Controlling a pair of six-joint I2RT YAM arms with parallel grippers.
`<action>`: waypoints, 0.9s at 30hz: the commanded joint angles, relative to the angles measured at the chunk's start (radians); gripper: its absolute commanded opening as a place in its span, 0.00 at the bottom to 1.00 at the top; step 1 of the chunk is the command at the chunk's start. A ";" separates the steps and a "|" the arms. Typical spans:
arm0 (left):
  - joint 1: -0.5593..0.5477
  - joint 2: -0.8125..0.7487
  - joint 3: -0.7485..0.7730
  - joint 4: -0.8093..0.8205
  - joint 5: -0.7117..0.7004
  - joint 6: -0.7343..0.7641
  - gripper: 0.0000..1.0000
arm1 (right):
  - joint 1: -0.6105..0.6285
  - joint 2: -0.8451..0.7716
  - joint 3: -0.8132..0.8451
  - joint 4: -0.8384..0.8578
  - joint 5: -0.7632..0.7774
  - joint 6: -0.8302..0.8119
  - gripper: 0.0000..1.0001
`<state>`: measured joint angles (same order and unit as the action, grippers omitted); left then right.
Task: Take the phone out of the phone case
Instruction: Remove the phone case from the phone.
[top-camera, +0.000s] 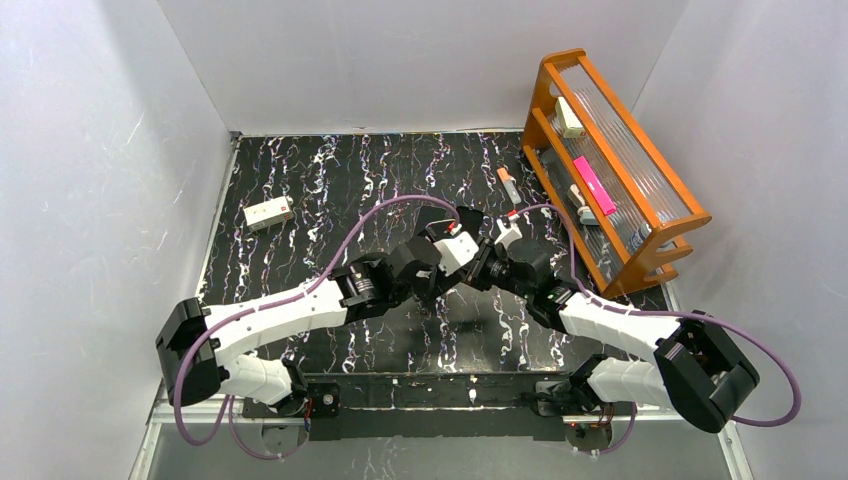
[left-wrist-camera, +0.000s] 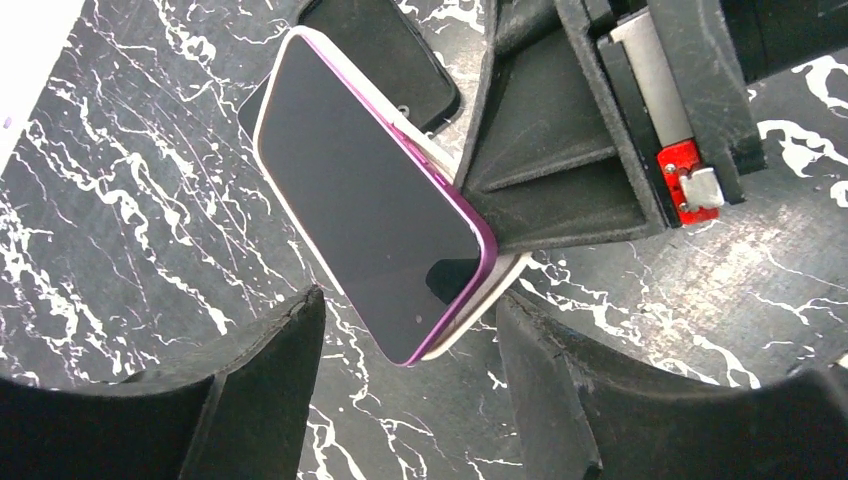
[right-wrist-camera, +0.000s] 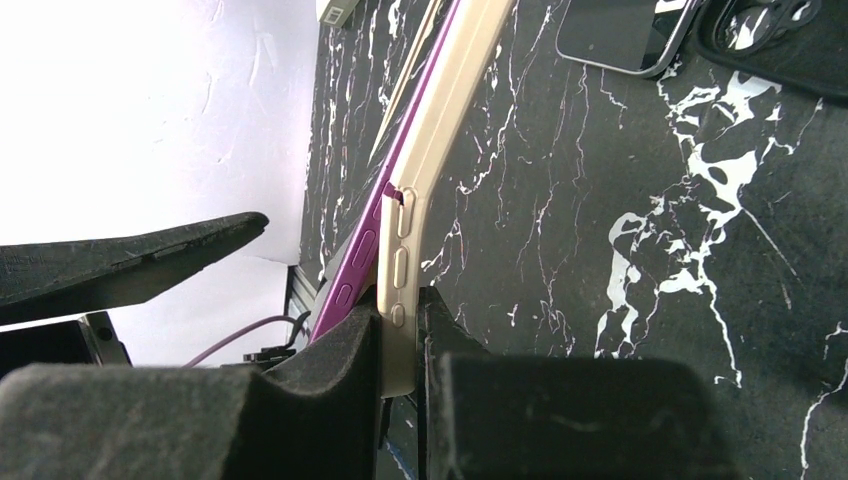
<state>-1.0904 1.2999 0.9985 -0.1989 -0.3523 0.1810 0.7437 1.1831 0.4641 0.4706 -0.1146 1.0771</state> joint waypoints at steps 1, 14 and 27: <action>-0.012 0.004 0.031 0.024 -0.043 0.051 0.61 | 0.013 -0.004 0.062 0.118 -0.003 0.038 0.01; -0.013 -0.005 -0.063 0.070 -0.135 0.144 0.47 | 0.024 -0.049 0.016 0.150 0.012 0.115 0.01; -0.014 0.052 -0.064 0.098 -0.155 0.153 0.44 | 0.034 -0.073 0.019 0.152 -0.014 0.142 0.01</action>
<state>-1.1107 1.3209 0.9329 -0.0780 -0.4828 0.3317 0.7616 1.1393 0.4599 0.4629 -0.0711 1.1843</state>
